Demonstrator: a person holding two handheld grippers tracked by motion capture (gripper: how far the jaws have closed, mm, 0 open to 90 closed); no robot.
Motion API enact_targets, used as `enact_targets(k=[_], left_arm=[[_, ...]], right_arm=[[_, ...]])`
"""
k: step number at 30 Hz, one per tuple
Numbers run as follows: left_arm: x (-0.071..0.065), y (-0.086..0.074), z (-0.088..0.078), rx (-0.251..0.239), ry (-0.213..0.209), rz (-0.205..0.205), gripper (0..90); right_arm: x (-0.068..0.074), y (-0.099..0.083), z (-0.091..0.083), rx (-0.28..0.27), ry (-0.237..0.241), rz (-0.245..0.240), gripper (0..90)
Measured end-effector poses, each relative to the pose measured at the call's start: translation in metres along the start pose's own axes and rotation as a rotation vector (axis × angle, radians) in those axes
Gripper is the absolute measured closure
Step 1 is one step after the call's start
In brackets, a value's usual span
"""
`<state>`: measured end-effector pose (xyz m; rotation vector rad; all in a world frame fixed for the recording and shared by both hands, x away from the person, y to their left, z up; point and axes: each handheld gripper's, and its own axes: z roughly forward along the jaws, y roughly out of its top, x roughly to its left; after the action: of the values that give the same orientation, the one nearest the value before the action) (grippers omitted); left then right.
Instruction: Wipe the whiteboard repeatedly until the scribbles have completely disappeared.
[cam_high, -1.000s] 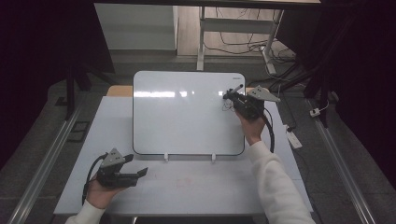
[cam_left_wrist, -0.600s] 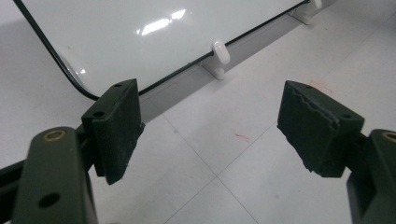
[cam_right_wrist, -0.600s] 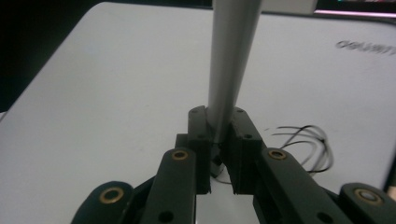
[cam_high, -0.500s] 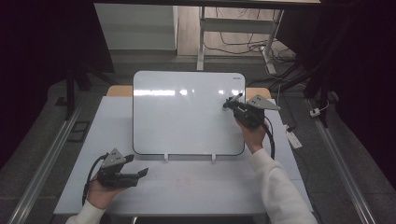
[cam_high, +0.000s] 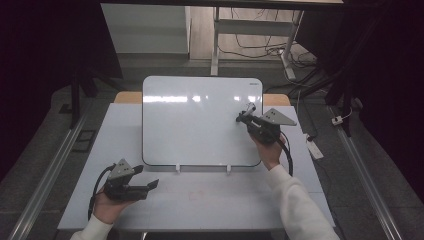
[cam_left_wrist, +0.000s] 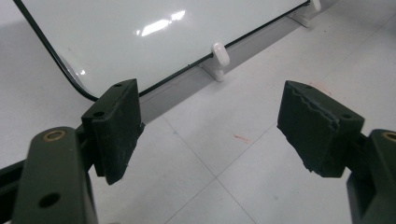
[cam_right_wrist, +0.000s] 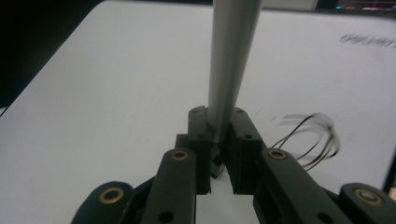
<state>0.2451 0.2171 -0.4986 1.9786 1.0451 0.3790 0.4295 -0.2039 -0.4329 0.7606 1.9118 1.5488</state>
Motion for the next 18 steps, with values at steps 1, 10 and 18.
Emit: enact_targets(k=[1, 10, 18], left_arm=[[0.0, 0.0, 0.0, -0.001, 0.0, 0.0, 22.3], [0.001, 0.0, 0.0, -0.002, -0.003, -0.001, 22.3], [0.001, 0.0, 0.0, -0.002, 0.0, 0.0, 22.3]], right_arm=[[-0.003, 0.003, 0.002, -0.011, -0.014, 0.003, 80.9], [0.003, -0.003, 0.0, 0.001, 0.019, -0.01, 80.9], [-0.005, 0.002, 0.001, -0.021, -0.011, 0.003, 80.9]])
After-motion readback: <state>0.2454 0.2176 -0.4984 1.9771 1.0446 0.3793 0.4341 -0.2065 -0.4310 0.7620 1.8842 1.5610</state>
